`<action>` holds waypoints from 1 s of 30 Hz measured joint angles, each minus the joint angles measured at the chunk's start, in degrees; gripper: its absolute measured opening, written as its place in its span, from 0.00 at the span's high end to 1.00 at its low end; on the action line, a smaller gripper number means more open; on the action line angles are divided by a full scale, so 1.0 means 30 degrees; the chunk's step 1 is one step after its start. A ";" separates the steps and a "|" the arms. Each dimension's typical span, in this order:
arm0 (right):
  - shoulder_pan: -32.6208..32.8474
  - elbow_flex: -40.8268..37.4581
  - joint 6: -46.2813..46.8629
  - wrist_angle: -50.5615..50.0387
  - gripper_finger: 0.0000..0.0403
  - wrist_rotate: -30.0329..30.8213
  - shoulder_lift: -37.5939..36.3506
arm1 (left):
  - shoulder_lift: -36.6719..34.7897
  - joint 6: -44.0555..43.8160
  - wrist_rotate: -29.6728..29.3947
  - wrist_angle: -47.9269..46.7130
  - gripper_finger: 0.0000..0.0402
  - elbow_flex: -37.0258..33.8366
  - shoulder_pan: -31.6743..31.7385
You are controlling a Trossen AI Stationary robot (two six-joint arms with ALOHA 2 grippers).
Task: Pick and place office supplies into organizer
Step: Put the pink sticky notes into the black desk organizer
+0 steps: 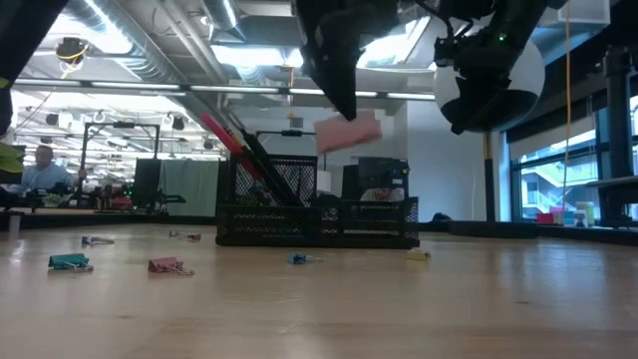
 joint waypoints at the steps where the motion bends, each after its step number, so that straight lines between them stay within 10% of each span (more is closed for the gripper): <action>1: -0.0029 0.0000 -0.0004 -0.0011 0.70 -0.0012 0.0000 | 0.0231 0.0000 0.0022 -0.0034 1.00 0.0128 0.0000; 30: -0.0336 0.0002 0.0495 0.0559 0.70 -0.0042 0.0000 | 0.2177 -0.2856 0.1021 0.0247 1.00 0.0556 -0.0168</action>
